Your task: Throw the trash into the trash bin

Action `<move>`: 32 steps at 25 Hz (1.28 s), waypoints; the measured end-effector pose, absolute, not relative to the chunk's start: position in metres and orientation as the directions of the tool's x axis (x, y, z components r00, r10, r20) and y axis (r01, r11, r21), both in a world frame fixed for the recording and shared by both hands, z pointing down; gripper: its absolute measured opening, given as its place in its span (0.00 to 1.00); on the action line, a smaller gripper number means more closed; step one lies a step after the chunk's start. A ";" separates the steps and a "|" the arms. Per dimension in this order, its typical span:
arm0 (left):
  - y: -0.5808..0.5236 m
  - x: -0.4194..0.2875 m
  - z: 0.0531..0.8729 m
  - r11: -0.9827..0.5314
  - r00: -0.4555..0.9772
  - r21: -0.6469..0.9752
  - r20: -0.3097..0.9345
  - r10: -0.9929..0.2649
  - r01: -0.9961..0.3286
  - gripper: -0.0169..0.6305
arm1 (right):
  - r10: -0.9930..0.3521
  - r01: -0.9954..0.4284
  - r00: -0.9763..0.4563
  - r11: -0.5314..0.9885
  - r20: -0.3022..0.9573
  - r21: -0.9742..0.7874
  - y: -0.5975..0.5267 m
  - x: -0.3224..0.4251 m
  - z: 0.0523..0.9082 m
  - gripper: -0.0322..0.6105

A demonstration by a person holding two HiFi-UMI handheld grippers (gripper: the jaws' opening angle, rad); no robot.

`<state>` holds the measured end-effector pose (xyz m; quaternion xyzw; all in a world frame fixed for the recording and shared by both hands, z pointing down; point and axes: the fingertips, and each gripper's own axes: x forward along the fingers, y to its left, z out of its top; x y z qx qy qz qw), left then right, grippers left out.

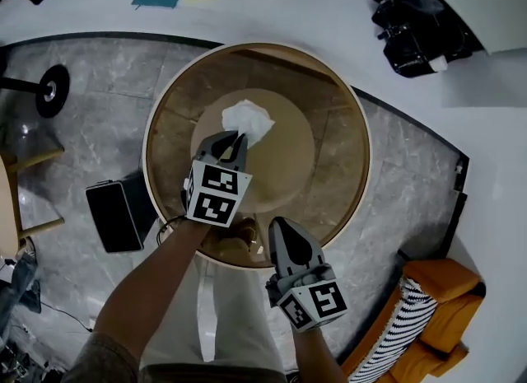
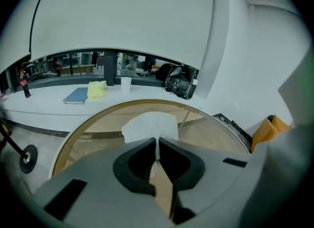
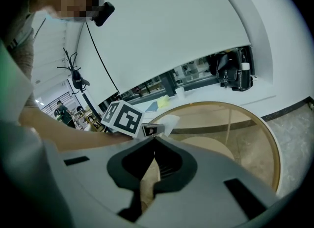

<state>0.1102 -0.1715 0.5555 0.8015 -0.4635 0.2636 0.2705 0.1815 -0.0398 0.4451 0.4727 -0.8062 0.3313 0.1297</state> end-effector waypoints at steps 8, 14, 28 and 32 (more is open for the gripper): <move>-0.143 -0.015 0.537 -0.251 0.315 0.193 0.670 -0.672 -0.948 0.07 | -0.587 -0.775 -0.632 0.480 0.507 -0.411 -0.041 0.087 0.438 0.08; -0.104 -0.122 0.535 -0.068 0.183 0.193 0.671 -0.718 -0.979 0.07 | -0.471 -0.679 -0.724 0.614 0.504 -0.402 -0.032 -0.001 0.439 0.08; 0.059 -0.334 0.544 0.345 -0.119 0.191 0.700 -0.704 -0.919 0.07 | -0.135 -0.382 -0.857 0.814 0.498 -0.438 0.072 -0.199 0.436 0.08; 0.085 -0.344 0.558 0.393 -0.137 0.205 0.715 -0.686 -0.896 0.07 | -0.101 -0.361 -0.852 0.824 0.513 -0.437 0.082 -0.212 0.444 0.08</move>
